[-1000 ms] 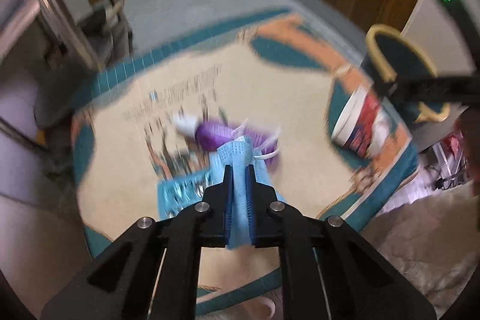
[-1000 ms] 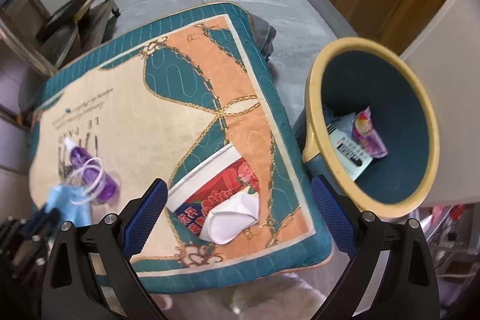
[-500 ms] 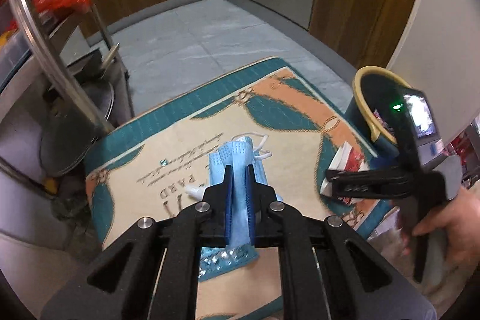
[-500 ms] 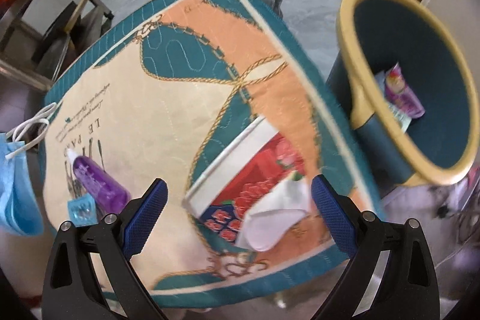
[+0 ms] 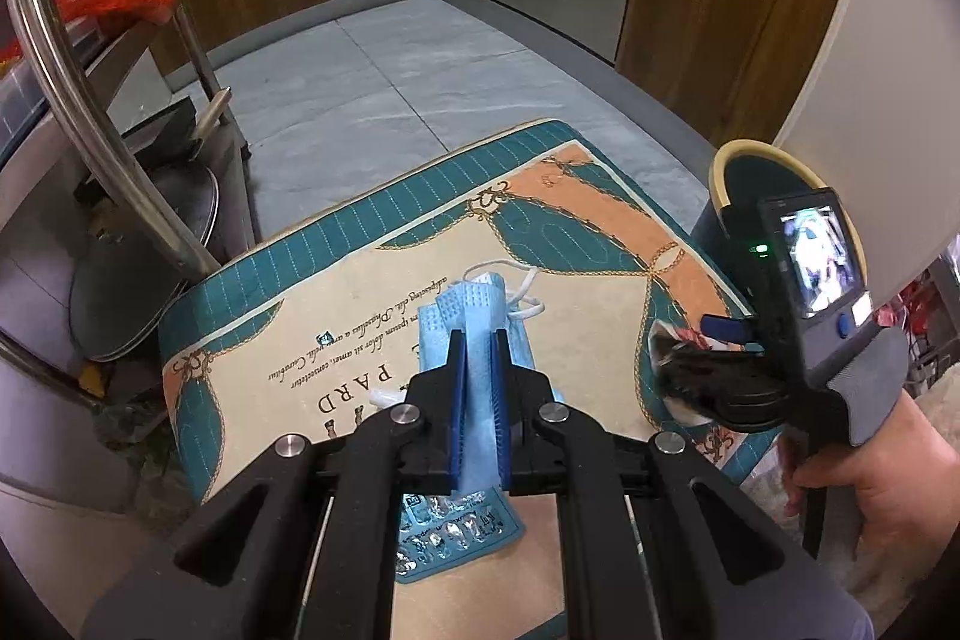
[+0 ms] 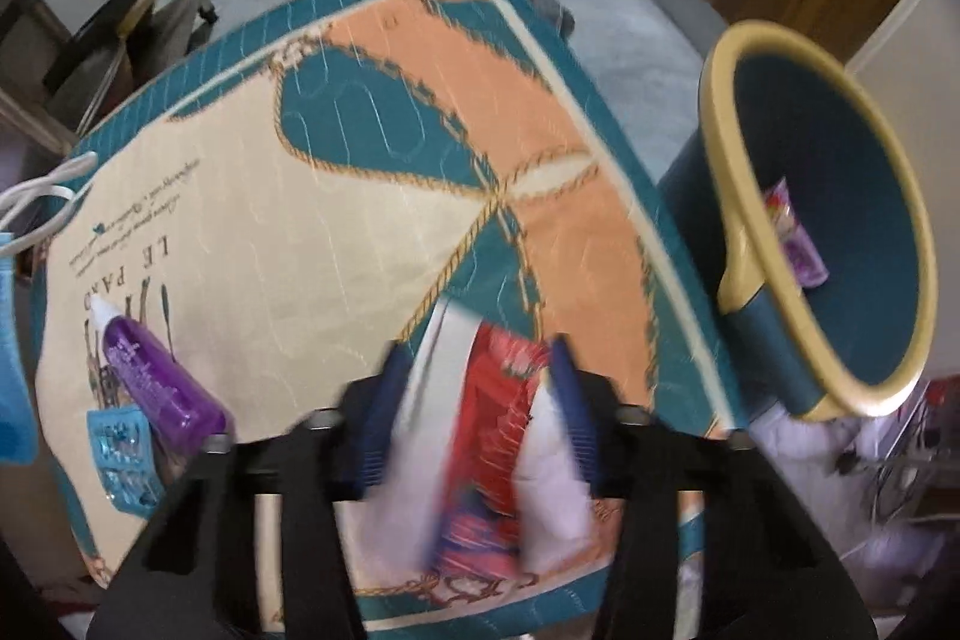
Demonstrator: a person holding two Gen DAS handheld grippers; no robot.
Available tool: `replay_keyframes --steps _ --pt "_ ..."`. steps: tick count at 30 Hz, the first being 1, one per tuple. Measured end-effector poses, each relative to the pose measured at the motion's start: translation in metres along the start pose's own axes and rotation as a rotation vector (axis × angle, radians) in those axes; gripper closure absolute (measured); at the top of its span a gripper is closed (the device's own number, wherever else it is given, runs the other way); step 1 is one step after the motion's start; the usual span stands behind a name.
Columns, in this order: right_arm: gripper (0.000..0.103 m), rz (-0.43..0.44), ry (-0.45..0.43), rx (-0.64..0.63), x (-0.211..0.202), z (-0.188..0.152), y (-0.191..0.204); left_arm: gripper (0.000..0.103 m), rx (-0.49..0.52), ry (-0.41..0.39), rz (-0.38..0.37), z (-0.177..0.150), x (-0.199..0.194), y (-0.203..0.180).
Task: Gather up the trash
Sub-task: 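Grasp the blue mask with the left tool while the right tool grasps the red-white cup, then carry the mask and cup over the bin and open both tools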
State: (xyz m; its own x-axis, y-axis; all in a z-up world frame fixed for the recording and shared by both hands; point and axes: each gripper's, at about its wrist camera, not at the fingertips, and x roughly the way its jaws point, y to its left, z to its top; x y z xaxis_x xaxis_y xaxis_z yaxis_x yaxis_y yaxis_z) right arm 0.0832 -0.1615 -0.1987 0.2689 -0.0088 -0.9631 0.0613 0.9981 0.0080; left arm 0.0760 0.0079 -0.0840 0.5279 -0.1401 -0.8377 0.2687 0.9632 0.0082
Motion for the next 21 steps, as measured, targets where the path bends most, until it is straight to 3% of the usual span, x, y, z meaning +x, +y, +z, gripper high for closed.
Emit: replay_keyframes --steps 1,9,15,21 --pt "0.095 -0.016 -0.011 -0.011 -0.004 0.002 -0.001 0.095 -0.004 -0.001 -0.001 0.001 0.000 0.001" --pt "0.098 0.007 -0.082 -0.056 -0.025 0.004 -0.010 0.095 -0.009 -0.016 -0.018 0.010 -0.001 -0.006" --pt "0.098 0.063 -0.136 -0.065 -0.053 0.011 -0.012 0.095 -0.005 -0.029 -0.028 0.017 -0.001 -0.015" --pt "0.098 0.181 -0.179 -0.089 -0.099 0.027 -0.021 0.095 0.001 -0.036 -0.034 0.024 0.000 -0.020"
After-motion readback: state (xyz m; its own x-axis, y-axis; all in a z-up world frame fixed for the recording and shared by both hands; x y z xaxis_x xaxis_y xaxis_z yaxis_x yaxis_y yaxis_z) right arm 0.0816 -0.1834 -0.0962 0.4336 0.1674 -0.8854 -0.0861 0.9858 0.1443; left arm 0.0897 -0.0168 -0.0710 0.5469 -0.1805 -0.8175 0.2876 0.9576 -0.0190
